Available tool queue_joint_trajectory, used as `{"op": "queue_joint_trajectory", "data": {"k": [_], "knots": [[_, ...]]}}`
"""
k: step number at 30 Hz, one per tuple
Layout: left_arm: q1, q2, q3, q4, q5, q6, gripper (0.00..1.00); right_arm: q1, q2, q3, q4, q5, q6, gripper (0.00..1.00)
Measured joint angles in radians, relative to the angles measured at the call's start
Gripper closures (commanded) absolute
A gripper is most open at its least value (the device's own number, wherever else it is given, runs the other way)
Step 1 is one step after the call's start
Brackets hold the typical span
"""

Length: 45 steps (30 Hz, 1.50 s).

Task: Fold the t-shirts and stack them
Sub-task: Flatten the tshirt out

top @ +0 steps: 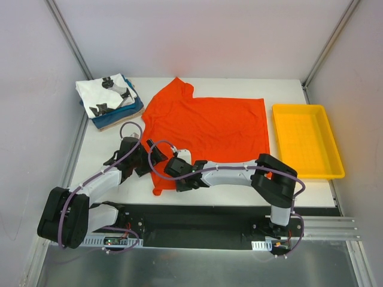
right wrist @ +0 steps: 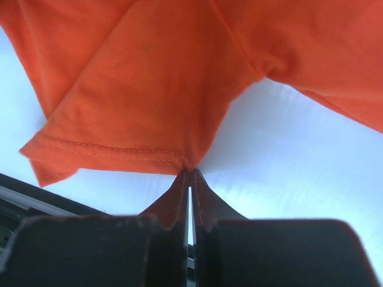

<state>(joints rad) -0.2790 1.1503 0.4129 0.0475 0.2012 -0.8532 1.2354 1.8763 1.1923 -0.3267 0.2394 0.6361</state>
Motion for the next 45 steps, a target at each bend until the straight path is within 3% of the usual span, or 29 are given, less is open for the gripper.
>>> {"op": "queue_joint_trajectory", "data": {"k": [7, 12, 15, 19, 21, 23, 29, 38, 45], "knots": [[0.006, 0.005, 0.015, -0.027, -0.006, 0.011, 0.01, -0.013, -0.120, -0.084, -0.037, 0.000, -0.016, 0.99], [0.006, -0.023, 0.019, -0.077, -0.010, 0.036, 0.01, -0.029, -0.147, -0.094, -0.072, 0.000, -0.030, 0.88], [0.006, -0.058, 0.019, -0.137, -0.019, 0.044, 0.01, -0.032, -0.147, -0.094, -0.092, -0.022, -0.050, 0.72], [0.006, -0.123, 0.019, -0.239, -0.032, 0.054, 0.01, -0.031, -0.148, -0.094, -0.114, -0.072, -0.090, 0.25], [0.006, -0.163, 0.019, -0.284, -0.036, 0.055, 0.01, -0.031, -0.153, -0.095, -0.126, -0.077, -0.105, 0.18], [0.006, -0.208, 0.019, -0.320, -0.037, 0.055, 0.01, -0.031, -0.179, -0.102, -0.142, -0.070, -0.114, 0.02], [-0.014, -0.333, 0.019, -0.390, -0.024, 0.039, 0.01, -0.053, -0.375, -0.137, -0.221, 0.026, -0.113, 0.03], [-0.308, -0.315, 0.019, -0.489, -0.041, -0.077, 0.01, -0.255, -0.740, -0.386, -0.287, 0.134, -0.083, 0.03], [-0.371, -0.346, 0.003, -0.597, -0.095, -0.168, 0.16, -0.296, -0.869, -0.445, -0.320, 0.180, -0.088, 0.03]]}}
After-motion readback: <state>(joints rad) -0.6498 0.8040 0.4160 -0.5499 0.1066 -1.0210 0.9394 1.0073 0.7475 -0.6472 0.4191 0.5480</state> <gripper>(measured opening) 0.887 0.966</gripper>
